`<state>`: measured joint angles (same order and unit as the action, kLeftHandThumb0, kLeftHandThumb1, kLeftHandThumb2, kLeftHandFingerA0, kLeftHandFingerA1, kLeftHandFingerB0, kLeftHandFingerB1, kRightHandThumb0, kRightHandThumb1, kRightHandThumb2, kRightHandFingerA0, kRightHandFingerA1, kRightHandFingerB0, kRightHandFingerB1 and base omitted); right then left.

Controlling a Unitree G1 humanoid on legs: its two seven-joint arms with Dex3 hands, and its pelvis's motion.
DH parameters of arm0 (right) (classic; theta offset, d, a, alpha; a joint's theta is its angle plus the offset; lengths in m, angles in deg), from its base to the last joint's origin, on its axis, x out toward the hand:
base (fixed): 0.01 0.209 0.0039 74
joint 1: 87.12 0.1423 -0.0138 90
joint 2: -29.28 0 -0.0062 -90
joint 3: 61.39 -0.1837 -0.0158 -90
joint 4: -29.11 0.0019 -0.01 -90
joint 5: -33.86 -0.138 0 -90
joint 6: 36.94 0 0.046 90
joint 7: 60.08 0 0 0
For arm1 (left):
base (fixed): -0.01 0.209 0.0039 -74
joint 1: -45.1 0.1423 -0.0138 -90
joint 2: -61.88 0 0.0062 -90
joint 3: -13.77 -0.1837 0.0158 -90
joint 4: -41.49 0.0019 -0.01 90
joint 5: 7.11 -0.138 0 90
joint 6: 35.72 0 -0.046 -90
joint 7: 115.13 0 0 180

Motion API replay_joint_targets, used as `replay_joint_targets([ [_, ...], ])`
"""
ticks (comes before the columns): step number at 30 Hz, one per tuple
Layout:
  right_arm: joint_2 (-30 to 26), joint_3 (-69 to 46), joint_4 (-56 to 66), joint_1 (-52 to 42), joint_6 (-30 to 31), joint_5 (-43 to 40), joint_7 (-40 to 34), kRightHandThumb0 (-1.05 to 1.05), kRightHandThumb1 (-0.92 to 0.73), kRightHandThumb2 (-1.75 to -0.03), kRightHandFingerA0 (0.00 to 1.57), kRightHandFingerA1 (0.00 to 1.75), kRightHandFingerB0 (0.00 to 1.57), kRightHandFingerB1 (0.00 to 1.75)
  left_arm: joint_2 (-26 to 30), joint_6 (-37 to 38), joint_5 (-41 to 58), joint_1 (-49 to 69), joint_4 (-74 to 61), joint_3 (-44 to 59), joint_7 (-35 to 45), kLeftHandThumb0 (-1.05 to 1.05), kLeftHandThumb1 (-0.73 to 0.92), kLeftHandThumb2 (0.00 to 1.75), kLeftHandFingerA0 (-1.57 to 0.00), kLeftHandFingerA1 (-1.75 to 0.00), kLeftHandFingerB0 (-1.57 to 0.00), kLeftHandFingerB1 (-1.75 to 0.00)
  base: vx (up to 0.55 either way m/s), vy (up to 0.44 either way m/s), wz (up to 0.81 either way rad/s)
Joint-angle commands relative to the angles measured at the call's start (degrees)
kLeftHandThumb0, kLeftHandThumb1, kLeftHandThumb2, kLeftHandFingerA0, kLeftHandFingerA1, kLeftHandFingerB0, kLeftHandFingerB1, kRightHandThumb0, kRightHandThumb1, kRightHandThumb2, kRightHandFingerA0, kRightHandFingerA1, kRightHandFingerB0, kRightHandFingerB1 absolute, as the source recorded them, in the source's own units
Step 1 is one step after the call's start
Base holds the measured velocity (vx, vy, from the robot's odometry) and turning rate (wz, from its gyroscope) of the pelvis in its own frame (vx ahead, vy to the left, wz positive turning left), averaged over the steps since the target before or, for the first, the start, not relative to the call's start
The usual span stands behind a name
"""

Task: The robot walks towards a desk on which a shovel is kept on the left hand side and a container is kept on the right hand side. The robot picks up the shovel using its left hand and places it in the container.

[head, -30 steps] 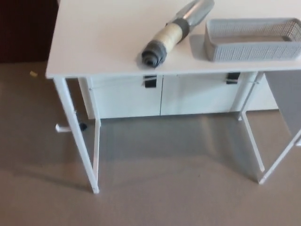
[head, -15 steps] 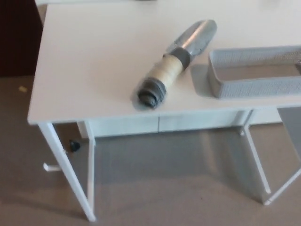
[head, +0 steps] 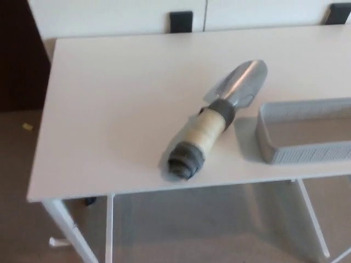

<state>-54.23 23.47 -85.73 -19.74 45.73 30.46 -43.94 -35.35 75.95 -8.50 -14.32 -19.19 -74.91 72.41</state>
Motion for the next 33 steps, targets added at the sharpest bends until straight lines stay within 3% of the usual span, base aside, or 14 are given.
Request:
replay_joint_targets([
  [1,-0.87,-0.21,0.19,-0.14,-0.74,0.36,-0.59,0.09,-0.61,-0.57,0.61,0.59,0.42,0.48,-0.67,0.35,-1.86,1.75,-2.88,-2.64,0.22,-0.37,0.63,0.60,-0.51,-0.38,-0.37,-0.33,0.24,-0.215,0.18],
  [2,-0.75,-0.22,-0.09,-0.03,-1.09,0.27,-0.61,0.09,-0.61,-0.57,0.61,0.60,0.42,0.49,-0.66,0.01,-2.16,2.26,-3.59,-3.22,0.28,-0.38,0.63,0.60,-0.52,-0.38,-0.38,-0.33,0.21,-0.194,-0.09],
  [3,-0.77,-0.22,-0.20,0.06,-1.17,0.27,-0.60,0.09,-0.61,-0.57,0.61,0.60,0.42,0.49,-0.96,-0.13,-1.86,2.75,-4.32,-3.71,0.67,-0.45,0.50,0.77,-0.44,-0.50,-0.32,-0.44,0.16,-0.134,-0.02],
  [9,-1.02,0.10,-0.26,0.55,-1.69,0.45,-0.06,0.06,-0.61,-0.57,0.60,0.59,0.41,0.50,-0.70,1.13,-2.71,2.92,-3.20,-5.22,0.26,-0.47,0.49,0.78,-0.44,-0.52,-0.32,-0.44,0.09,-0.051,-0.08],
  [10,-1.03,0.12,-0.27,0.56,-1.71,0.37,0.10,0.06,-0.61,-0.57,0.59,0.60,0.41,0.50,-0.58,1.35,-2.92,2.85,-2.86,-5.36,0.15,-0.39,0.62,0.59,-0.50,-0.41,-0.38,-0.32,0.03,0.075,-0.07],
  [11,-1.04,0.22,0.03,0.51,-1.46,0.55,-0.11,0.06,-0.61,-0.57,0.60,0.60,0.42,0.50,-0.43,1.50,-3.28,2.71,-2.48,-5.42,-0.11,-0.47,0.49,0.78,-0.45,-0.51,-0.32,-0.44,0.04,0.082,-0.03],
  [12,-1.07,0.27,0.43,0.29,-1.22,0.63,-0.19,0.05,-0.61,-0.57,0.59,0.59,0.42,0.50,-0.37,1.44,-3.46,2.73,-2.50,-5.43,-0.29,-0.47,0.49,0.77,-0.45,-0.51,-0.32,-0.44,0.10,0.111,-0.05],
  [13,-1.11,0.33,0.71,0.10,-1.08,0.75,-0.31,0.05,-0.61,-0.57,0.59,0.58,0.41,0.49,-0.28,1.44,-3.52,2.84,-2.68,-5.42,-0.28,-0.39,0.61,0.59,-0.51,-0.40,-0.37,-0.32,0.18,0.185,0.06],
  [24,-0.52,0.03,0.39,0.06,-1.20,0.14,0.02,0.08,-0.62,-0.57,0.59,0.59,0.41,0.50,1.20,2.22,-5.20,2.29,-2.08,-5.94,-1.47,-0.41,0.62,0.59,-0.51,-0.40,-0.37,-0.32,0.11,0.099,0.03],
  [25,-0.51,0.17,0.57,0.05,-1.12,0.45,-0.26,0.07,-0.61,-0.57,0.60,0.59,0.42,0.50,1.27,2.62,-5.34,2.15,-1.83,-5.94,-1.64,-0.48,0.50,0.78,-0.45,-0.52,-0.31,-0.44,0.05,-0.098,0.01],
  [26,-0.41,0.15,0.62,0.15,-0.80,0.33,-0.24,0.08,-0.61,-0.57,0.60,0.59,0.42,0.50,1.33,2.58,-5.45,2.04,-1.64,-5.89,-1.80,-0.41,0.61,0.59,-0.52,-0.42,-0.38,-0.32,-0.06,-0.133,0.05],
  [33,-1.02,0.98,-0.02,0.14,-2.06,1.24,-0.13,0.06,-0.61,-0.57,0.60,0.60,0.41,0.50,1.86,2.57,-5.91,2.17,-0.95,-6.02,-2.08,-0.42,0.62,0.59,-0.53,-0.40,-0.38,-0.32,0.05,-0.066,0.08],
])
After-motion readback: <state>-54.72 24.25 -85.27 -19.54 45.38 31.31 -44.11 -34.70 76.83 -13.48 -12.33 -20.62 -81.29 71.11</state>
